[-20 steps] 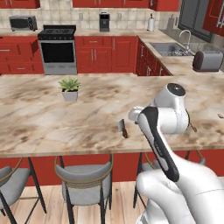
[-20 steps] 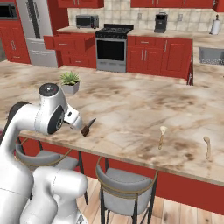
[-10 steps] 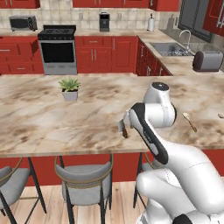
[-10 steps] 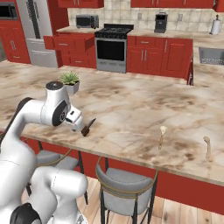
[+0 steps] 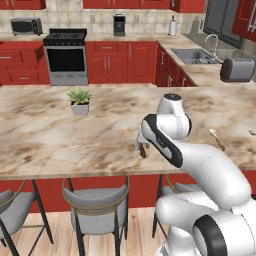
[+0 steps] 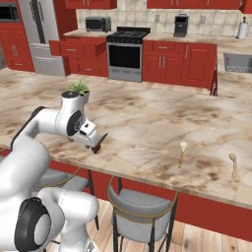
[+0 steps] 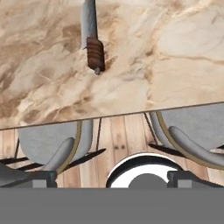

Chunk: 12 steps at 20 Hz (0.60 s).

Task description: Pick up the metallic utensils from the counter and place them in the open drawer. Make sure not to pick up any wooden utensils.

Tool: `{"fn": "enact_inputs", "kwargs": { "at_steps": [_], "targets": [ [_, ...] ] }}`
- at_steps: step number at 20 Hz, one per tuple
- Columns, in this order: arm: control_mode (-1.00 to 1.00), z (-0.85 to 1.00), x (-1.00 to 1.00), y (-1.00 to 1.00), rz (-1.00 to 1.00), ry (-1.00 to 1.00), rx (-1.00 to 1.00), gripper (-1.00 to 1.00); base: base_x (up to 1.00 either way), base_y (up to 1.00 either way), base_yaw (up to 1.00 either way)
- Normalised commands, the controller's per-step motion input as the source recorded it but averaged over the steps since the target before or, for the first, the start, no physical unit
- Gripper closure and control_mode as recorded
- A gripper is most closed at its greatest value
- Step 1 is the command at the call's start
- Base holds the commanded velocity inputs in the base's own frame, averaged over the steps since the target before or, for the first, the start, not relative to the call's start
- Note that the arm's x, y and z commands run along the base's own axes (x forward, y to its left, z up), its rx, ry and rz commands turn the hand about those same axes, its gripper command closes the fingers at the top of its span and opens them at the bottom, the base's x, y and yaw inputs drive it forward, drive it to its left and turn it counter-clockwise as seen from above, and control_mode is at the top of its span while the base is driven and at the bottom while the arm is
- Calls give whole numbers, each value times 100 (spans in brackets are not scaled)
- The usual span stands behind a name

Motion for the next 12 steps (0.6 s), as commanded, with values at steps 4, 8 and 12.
{"fn": "enact_inputs", "kwargs": {
  "at_steps": [4, 8, 12],
  "targets": [
    [-100, -44, 39, 0, 0, 1, -1, -100, 0, 0, 0],
    [-100, -39, 42, 0, 0, 1, 0, -100, 0, 0, 0],
    [-100, -36, 36, 0, 0, 3, 0, -100, 0, 0, 0]
  ]
}}
